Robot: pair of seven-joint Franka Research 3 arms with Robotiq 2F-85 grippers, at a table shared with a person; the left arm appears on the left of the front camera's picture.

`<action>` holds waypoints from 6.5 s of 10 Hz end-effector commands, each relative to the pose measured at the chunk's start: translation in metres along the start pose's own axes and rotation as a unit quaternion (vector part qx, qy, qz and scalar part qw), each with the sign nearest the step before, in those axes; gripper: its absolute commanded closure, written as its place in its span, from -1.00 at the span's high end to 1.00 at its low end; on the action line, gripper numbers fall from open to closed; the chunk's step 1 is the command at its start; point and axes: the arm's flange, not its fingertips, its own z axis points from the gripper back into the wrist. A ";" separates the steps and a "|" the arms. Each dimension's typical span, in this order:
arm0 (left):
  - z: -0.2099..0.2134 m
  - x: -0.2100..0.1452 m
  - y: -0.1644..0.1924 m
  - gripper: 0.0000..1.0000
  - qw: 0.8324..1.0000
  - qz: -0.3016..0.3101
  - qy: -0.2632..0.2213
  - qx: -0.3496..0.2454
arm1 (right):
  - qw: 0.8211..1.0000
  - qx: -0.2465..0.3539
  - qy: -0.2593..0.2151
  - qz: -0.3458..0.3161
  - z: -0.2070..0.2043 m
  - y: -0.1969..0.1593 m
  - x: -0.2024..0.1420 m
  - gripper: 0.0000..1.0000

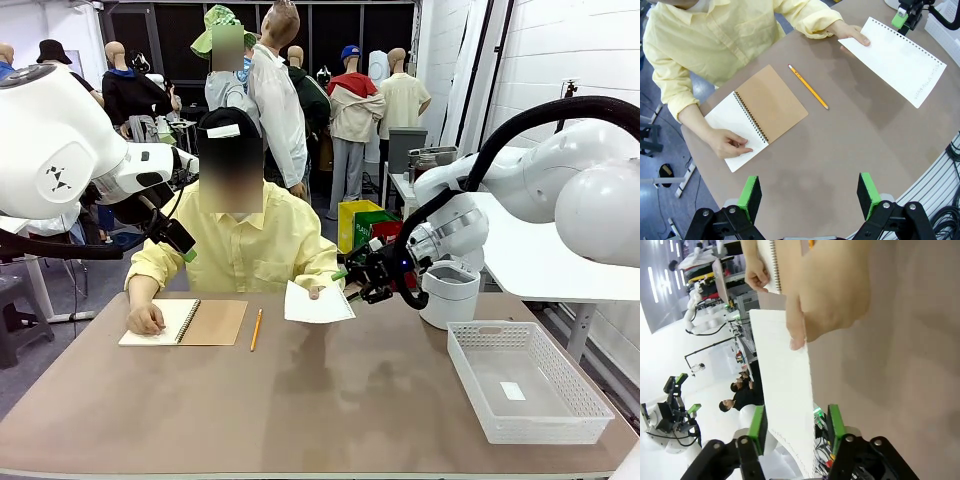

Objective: Sort the paper based on its condition.
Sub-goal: If a person hands you a paper, place it in the Organizing basket , and if it's crumpled, put it in the Trash can.

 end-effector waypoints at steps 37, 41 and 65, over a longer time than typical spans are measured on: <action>0.001 0.000 0.001 1.00 1.000 0.002 0.000 0.000 | 0.888 -0.397 -0.202 -0.113 0.230 -0.117 -0.159 -1.00; 0.001 0.000 0.001 1.00 1.000 0.002 0.000 0.000 | 0.852 -0.458 -0.231 -0.102 0.234 -0.118 -0.131 -1.00; 0.001 0.000 0.001 1.00 1.000 0.002 0.000 0.000 | 0.824 -0.485 -0.232 -0.176 0.204 -0.095 -0.126 1.00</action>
